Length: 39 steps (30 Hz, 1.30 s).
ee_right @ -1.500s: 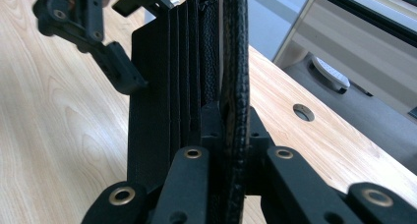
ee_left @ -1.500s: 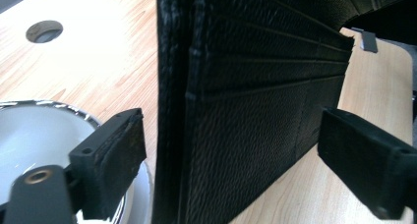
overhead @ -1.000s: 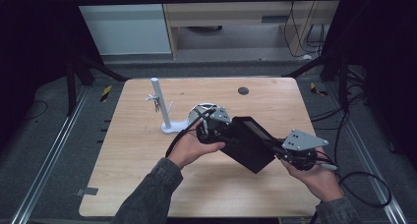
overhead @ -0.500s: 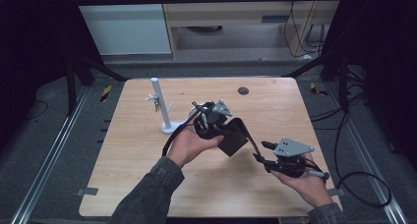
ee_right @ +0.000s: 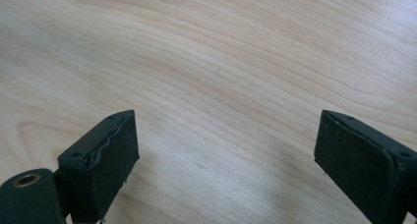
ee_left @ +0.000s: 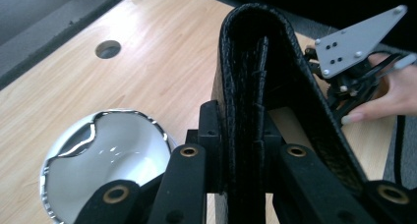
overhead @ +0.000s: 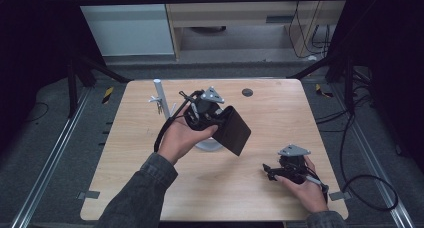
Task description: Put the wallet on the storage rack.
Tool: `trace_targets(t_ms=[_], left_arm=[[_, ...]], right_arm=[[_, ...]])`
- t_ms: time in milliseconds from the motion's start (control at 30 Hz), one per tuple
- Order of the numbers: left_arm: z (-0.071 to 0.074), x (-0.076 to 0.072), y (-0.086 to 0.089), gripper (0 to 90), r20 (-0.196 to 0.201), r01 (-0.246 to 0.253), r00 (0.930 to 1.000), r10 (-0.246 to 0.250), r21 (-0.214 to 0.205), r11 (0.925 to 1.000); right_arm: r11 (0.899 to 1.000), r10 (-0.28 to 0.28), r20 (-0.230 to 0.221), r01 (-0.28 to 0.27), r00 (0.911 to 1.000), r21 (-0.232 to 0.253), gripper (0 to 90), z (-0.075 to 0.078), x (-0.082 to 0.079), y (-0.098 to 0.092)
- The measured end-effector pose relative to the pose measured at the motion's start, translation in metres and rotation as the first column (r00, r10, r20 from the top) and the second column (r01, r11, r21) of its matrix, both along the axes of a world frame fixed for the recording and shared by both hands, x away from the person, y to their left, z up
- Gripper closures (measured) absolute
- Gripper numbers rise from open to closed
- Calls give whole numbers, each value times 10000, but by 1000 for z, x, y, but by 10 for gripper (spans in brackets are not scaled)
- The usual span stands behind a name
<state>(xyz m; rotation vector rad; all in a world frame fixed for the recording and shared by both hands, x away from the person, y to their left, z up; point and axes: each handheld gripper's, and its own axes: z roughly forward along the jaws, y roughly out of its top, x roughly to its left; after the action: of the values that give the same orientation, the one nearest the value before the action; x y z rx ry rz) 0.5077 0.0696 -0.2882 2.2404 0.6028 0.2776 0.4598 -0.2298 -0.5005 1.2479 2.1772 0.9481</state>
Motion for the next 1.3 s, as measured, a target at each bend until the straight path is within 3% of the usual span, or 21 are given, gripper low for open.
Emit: trace_targets(t_ms=[133, 300, 767, 1033, 1300], left_arm=[[12, 2, 10, 796, 86, -279, 9996, 280, -97, 9996], [29, 6, 20, 796, 96, -523, 9986, 525, -211, 9984], [57, 8, 35, 796, 490, -1187, 9916, 1195, -188, 9928], [63, 3, 45, 796, 725, -1396, 9874, 1406, -188, 9900], [50, 10, 51, 796, 693, -1620, 9846, 1602, 212, 9866]], right_arm=[[9985, -540, -296, 540, 9981, -6, 88, -5, 7, -2], [9968, -794, -638, 797, 9948, 28, 68, -9, 12, -4], [9951, -950, -561, 965, 9939, 239, 21, -12, 13, -7], [9932, -1134, -553, 1147, 9920, 202, 16, -12, 11, -8], [9932, -1134, -558, 1147, 9920, 201, 15, -12, 11, -8]])
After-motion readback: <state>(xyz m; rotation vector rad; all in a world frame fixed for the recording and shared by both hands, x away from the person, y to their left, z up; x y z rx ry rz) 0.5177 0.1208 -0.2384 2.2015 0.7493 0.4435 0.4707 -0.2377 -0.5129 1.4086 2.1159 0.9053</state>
